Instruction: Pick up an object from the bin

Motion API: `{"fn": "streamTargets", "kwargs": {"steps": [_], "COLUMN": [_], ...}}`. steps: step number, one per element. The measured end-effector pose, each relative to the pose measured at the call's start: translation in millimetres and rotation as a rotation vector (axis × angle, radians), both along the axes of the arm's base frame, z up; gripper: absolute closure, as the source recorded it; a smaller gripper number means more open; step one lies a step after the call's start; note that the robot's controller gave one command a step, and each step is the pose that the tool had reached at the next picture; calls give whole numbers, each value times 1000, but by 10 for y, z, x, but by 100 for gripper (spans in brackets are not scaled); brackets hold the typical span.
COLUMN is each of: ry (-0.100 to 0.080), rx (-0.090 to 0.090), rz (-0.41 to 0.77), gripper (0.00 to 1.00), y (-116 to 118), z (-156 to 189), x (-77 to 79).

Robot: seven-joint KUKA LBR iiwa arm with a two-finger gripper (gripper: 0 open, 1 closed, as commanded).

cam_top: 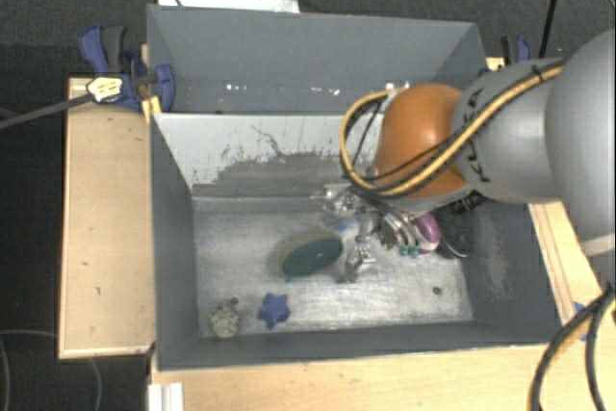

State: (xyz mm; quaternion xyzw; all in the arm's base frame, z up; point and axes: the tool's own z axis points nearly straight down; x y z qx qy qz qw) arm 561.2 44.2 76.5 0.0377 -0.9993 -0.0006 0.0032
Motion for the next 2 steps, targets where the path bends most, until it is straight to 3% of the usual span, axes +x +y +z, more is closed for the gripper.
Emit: {"fn": "streamTargets", "kwargs": {"steps": [1, 2], "ry": [-8, -17], "rx": [0, -1], "rz": [-2, 181], "gripper": [100, 100], "y": [-9, -197], "z": [41, 1641], "x": [27, -61]}}
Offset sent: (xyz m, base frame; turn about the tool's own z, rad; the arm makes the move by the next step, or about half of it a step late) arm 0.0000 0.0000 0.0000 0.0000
